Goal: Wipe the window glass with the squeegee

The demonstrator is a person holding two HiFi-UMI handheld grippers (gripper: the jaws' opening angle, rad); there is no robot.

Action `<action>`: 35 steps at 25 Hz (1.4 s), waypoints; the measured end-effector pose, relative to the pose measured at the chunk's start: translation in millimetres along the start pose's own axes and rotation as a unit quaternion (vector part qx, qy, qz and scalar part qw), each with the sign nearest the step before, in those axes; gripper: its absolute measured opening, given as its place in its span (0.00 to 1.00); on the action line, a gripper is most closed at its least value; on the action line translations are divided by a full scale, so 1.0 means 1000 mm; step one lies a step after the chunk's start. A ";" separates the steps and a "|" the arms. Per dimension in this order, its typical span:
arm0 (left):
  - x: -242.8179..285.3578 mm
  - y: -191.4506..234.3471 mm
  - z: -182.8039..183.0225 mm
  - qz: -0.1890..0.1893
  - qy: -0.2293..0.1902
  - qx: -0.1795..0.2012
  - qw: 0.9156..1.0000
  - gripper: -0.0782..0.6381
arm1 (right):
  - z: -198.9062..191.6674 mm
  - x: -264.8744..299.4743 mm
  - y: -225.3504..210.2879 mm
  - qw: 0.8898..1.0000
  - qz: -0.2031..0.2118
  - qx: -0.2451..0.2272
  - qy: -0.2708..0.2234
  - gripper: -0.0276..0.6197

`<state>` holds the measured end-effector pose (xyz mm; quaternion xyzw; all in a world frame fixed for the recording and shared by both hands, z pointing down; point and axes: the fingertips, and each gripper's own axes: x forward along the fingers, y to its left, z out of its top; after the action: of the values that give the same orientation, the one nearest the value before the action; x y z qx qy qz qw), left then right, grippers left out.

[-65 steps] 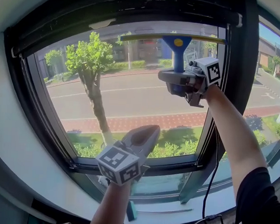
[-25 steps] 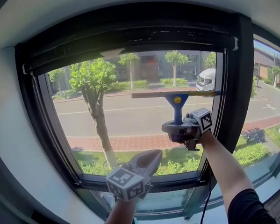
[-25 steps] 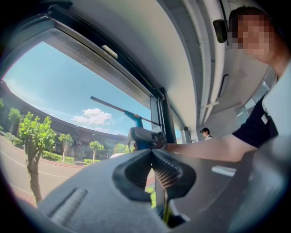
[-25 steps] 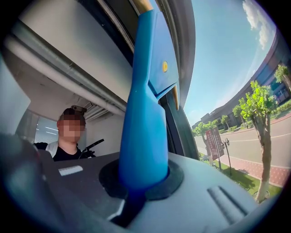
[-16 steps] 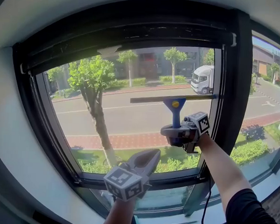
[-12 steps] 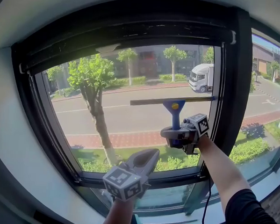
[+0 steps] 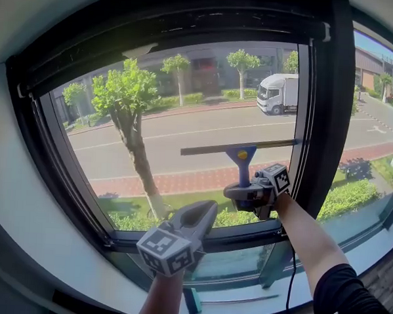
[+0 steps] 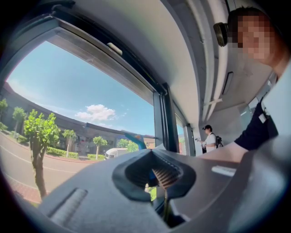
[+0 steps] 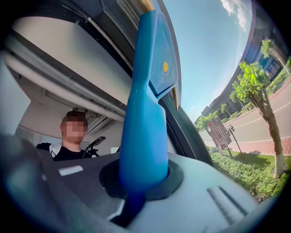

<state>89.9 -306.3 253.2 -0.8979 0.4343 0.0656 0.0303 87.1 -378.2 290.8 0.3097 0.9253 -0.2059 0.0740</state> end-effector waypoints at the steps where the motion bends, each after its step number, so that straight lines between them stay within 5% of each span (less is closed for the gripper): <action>1: 0.000 0.000 -0.001 0.000 0.001 0.000 1.000 0.11 | -0.005 -0.001 -0.001 1.000 -0.002 0.006 -0.001 0.05; 35: -0.014 0.015 -0.048 0.022 0.048 -0.017 0.998 0.11 | -0.178 -0.042 -0.045 0.988 -0.040 0.147 -0.038 0.05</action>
<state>73.8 -310.4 302.4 -0.8905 0.4540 0.0300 -0.0074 91.5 -357.6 477.8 0.2722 0.8931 -0.3540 0.0549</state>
